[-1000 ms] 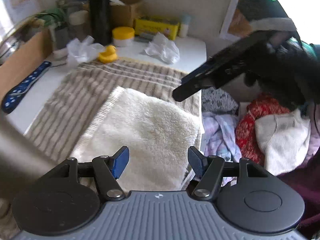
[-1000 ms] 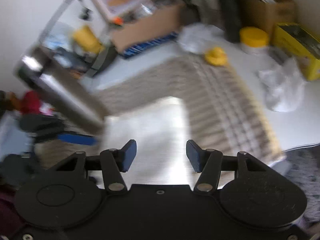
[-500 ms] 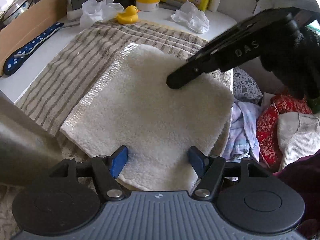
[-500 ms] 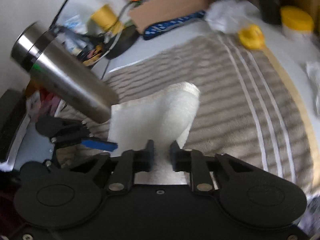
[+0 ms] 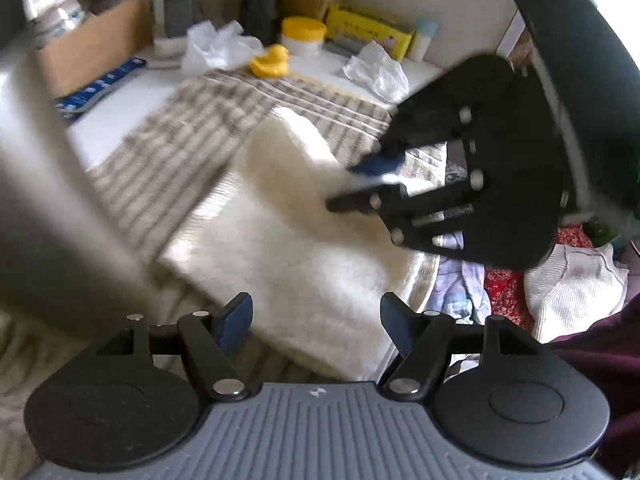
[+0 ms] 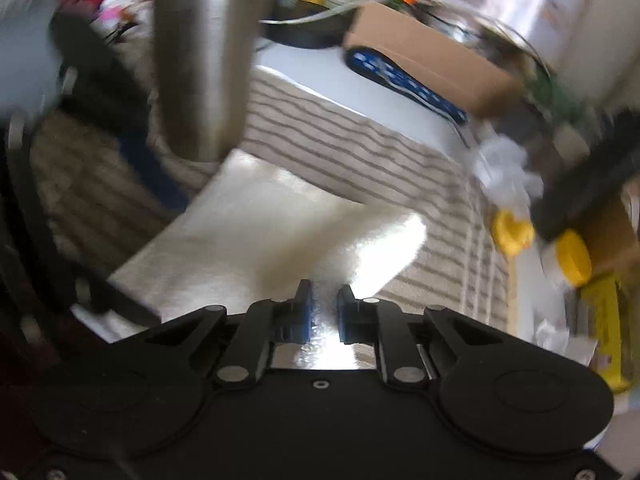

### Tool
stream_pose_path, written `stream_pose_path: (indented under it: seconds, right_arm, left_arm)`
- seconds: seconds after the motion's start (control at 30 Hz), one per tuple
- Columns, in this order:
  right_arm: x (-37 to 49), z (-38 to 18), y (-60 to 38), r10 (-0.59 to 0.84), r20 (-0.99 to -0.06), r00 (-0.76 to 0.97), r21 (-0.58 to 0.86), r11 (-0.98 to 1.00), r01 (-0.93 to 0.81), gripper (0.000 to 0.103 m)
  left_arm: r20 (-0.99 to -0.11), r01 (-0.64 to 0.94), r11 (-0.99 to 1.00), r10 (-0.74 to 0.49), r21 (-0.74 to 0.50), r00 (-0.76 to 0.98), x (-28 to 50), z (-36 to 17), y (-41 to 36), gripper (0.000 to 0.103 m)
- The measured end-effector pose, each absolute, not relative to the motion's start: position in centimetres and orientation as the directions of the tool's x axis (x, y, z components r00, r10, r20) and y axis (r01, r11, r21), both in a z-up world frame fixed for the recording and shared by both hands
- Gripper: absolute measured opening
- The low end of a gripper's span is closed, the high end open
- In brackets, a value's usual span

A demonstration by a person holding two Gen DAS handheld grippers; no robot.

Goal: Clean container

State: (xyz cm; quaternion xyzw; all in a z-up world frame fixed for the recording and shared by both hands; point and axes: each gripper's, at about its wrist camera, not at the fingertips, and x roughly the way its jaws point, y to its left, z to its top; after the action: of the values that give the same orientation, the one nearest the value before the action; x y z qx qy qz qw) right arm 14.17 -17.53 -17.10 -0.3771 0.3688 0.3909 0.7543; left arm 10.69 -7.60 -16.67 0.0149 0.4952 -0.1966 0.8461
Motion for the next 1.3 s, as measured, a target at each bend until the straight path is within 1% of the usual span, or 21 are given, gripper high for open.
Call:
stream_pose_path:
  seconds: [0.07, 0.2, 0.27, 0.33, 0.4, 0.47, 0.6, 0.7, 0.73, 0.8, 0.93, 1.03, 1.1, 1.17, 1.23, 1.3]
  right_arm:
    - [12.6, -17.5, -17.1, 0.295, -0.842, 0.451, -0.338, 0.363, -0.868, 0.012]
    - [11.3, -18.2, -17.1, 0.345, -0.824, 0.449, -0.311, 0.386, -0.868, 0.015]
    - [11.3, -18.1, -17.0, 0.374, -0.811, 0.450, -0.281, 0.425, -0.860, 0.019]
    - [11.6, -18.2, -17.3, 0.416, -0.794, 0.443, -0.214, 0.492, -0.844, 0.023]
    - [11.8, -18.4, -18.1, 0.468, -0.771, 0.431, -0.116, 0.562, -0.819, 0.034]
    - [12.2, -18.8, -19.3, 0.508, -0.748, 0.427, -0.018, 0.628, -0.778, 0.036]
    - [11.7, -18.7, -21.2, 0.561, -0.707, 0.431, 0.079, 0.667, -0.741, 0.036]
    - [11.4, -18.7, -22.2, 0.597, -0.692, 0.406, 0.136, 0.660, -0.739, 0.036]
    - [11.2, -18.8, -22.6, 0.602, -0.690, 0.402, 0.144, 0.658, -0.739, 0.036]
    - [11.2, -18.6, -23.4, 0.617, -0.683, 0.391, 0.184, 0.663, -0.725, 0.036]
    - [11.3, -18.0, -25.1, 0.639, -0.672, 0.375, 0.262, 0.678, -0.687, 0.036]
    - [11.5, -17.2, -27.0, 0.625, -0.653, 0.427, 0.307, 0.735, -0.605, 0.037]
    - [12.2, -17.3, -28.0, 0.597, -0.659, 0.457, 0.347, 0.780, -0.520, 0.037]
    - [13.2, -18.0, -29.1, 0.587, -0.665, 0.462, 0.418, 0.805, -0.420, 0.041]
    - [14.3, -19.3, -30.0, 0.616, -0.656, 0.436, 0.523, 0.788, -0.326, 0.041]
    - [15.1, -20.8, -30.1, 0.669, -0.648, 0.365, 0.609, 0.742, -0.280, 0.041]
  left_arm:
    - [-0.831, 0.338, 0.929, -0.304, -0.151, 0.466, 9.6, -15.5, -6.5, 0.069]
    - [-0.782, 0.365, 0.920, -0.328, -0.139, 0.530, 8.8, -13.3, -5.9, 0.068]
    - [-0.745, 0.379, 0.913, -0.356, -0.150, 0.564, 9.2, -12.4, -6.0, 0.068]
    - [-0.698, 0.390, 0.887, -0.443, -0.248, 0.563, 10.2, -12.0, -6.0, 0.067]
    - [-0.656, 0.400, 0.848, -0.525, -0.347, 0.543, 11.6, -12.1, -6.1, 0.067]
    - [-0.642, 0.385, 0.839, -0.543, -0.385, 0.541, 13.2, -12.9, -6.8, 0.067]
    - [-0.670, 0.378, 0.845, -0.532, -0.378, 0.518, 15.4, -14.8, -8.7, 0.067]
    - [-0.710, 0.349, 0.872, -0.484, -0.343, 0.511, 16.4, -16.3, -9.9, 0.067]
    - [-0.723, 0.341, 0.881, -0.467, -0.329, 0.509, 16.5, -16.7, -9.9, 0.060]
    - [-0.755, 0.321, 0.900, -0.426, -0.296, 0.498, 16.7, -17.5, -9.9, 0.054]
    - [-0.805, 0.287, 0.925, -0.361, -0.247, 0.470, 16.8, -19.2, -9.3, 0.053]
    - [-0.792, 0.293, 0.924, -0.366, -0.246, 0.489, 16.9, -19.5, -9.1, 0.053]
    - [-0.785, 0.279, 0.924, -0.372, -0.262, 0.496, 17.4, -19.6, -9.1, 0.053]
    - [-0.779, 0.275, 0.924, -0.373, -0.265, 0.504, 17.8, -19.6, -9.2, 0.053]
    - [-0.779, 0.279, 0.927, -0.363, -0.249, 0.511, 18.1, -19.7, -9.4, 0.053]
    - [-0.782, 0.274, 0.929, -0.360, -0.250, 0.508, 18.3, -19.7, -9.5, 0.053]
